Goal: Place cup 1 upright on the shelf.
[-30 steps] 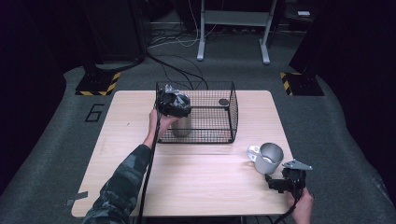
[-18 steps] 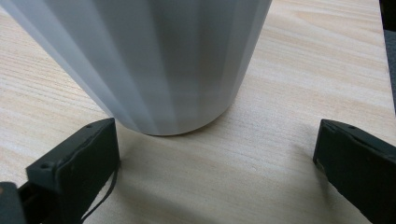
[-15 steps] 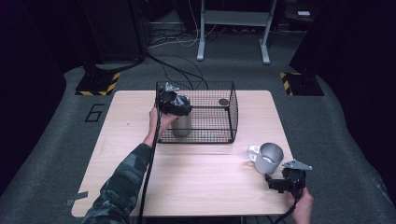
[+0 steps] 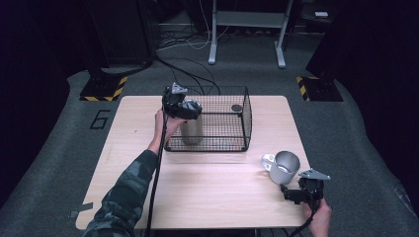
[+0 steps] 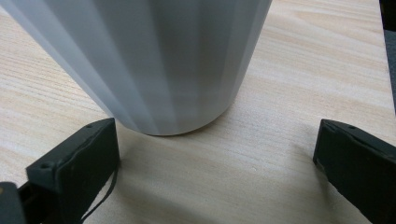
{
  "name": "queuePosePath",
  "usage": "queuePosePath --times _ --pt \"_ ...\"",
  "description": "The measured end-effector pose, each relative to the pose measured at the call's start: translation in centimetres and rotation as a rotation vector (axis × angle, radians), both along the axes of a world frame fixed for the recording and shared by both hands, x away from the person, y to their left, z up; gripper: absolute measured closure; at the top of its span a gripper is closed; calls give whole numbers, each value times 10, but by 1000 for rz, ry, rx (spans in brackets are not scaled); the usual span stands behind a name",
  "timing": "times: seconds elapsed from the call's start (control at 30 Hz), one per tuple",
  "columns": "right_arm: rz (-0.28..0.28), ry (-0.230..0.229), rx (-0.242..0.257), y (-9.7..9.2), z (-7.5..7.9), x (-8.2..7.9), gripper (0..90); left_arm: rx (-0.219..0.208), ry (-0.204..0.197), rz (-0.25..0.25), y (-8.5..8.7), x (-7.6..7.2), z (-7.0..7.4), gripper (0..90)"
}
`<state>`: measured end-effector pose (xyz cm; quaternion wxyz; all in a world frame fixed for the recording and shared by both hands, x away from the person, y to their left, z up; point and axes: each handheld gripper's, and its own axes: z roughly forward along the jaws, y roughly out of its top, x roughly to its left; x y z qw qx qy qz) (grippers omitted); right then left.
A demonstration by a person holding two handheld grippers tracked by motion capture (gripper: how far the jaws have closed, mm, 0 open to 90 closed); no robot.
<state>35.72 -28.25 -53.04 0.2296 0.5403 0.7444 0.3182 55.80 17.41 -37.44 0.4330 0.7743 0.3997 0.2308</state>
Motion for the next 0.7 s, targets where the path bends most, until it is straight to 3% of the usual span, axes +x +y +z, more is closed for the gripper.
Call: queuePosePath --times 0.23,0.5,0.7 --pt "0 -1 0 0 0 0 0 -25 -20 -10 8 -12 11 0" --pt "-1 0 0 0 0 0 0 10 -38 -44 13 -34 21 1" --pt "-1 0 0 0 0 0 0 8 -35 -65 19 -47 23 1"
